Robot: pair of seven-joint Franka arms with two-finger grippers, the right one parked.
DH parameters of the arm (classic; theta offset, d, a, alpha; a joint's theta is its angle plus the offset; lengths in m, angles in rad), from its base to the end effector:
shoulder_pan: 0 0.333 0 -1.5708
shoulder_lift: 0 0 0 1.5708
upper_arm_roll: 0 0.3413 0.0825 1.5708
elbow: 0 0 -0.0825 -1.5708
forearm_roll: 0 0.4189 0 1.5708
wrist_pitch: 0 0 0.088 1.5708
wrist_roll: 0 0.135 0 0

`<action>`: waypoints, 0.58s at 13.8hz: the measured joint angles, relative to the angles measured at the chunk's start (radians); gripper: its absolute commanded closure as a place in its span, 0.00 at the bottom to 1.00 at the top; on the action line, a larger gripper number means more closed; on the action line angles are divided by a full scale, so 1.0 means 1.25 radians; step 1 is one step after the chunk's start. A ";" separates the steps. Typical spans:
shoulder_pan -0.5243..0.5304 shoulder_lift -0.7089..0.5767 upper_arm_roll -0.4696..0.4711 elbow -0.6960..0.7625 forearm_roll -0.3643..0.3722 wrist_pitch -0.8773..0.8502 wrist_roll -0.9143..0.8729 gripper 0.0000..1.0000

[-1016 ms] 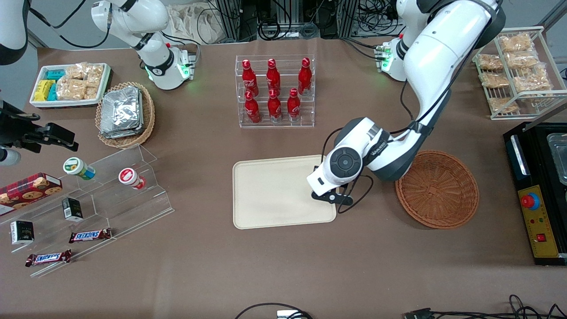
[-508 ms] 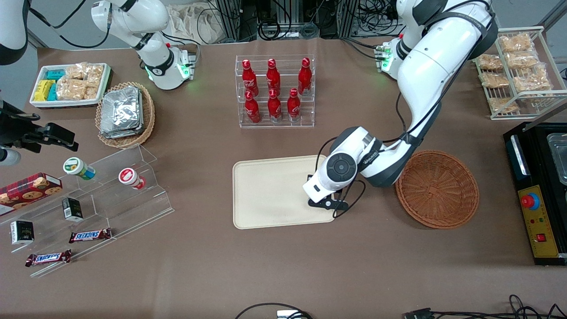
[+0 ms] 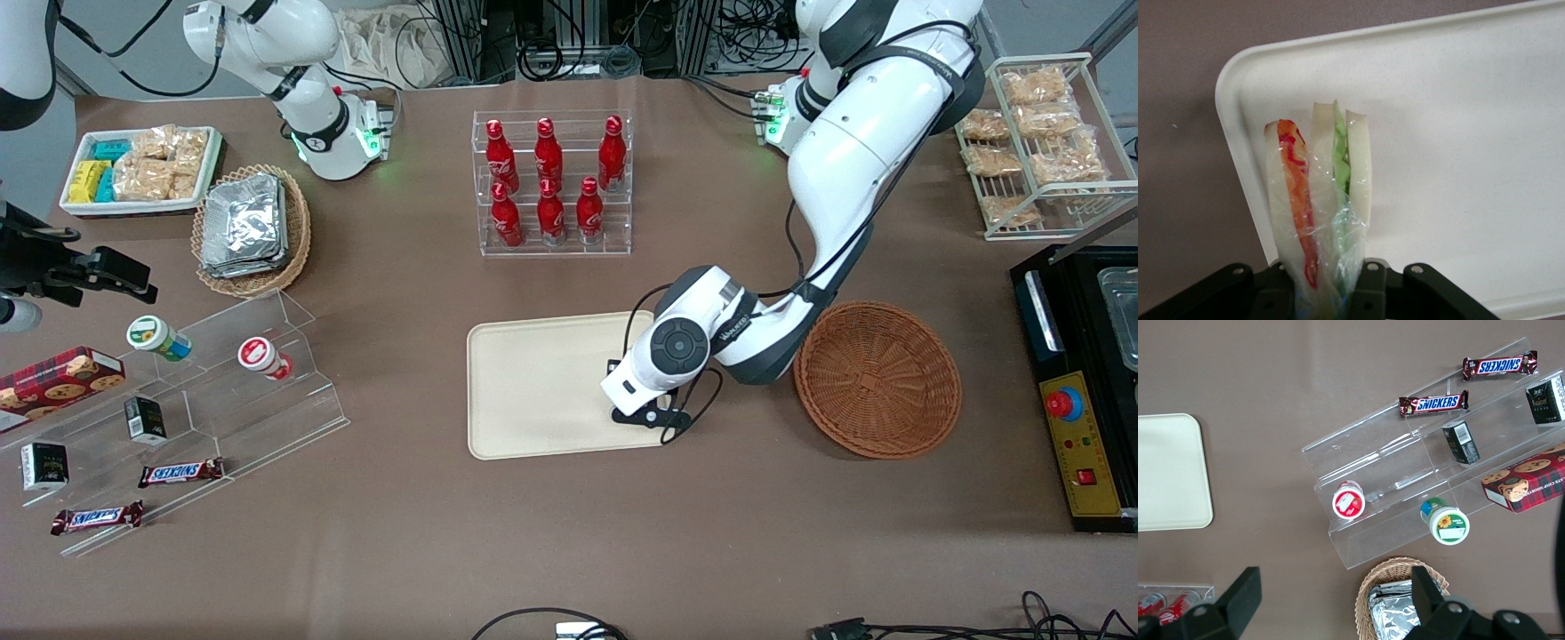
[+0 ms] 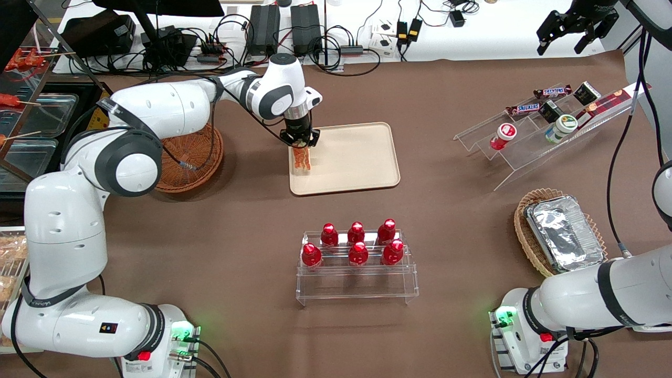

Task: Place sandwich from basket to tray
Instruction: 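Lower the sandwich onto the tray and open the left gripper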

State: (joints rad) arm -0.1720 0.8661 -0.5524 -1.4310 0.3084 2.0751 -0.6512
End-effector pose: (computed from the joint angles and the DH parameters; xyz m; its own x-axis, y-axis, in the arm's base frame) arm 0.6224 -0.4274 0.1893 0.9812 -0.0987 -0.1659 -0.0875 -0.9935 0.0731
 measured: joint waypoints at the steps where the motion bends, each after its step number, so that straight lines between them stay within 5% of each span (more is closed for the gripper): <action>1: 0.000 0.004 0.000 0.000 0.006 0.001 -0.004 0.61; 3: 0.000 0.011 0.000 0.000 0.008 0.001 -0.011 0.00; 8: 0.000 0.017 0.001 0.004 0.010 0.008 -0.017 0.00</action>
State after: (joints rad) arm -0.1721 0.8868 -0.5517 -1.4254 0.3212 2.0847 -0.6720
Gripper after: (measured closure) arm 0.278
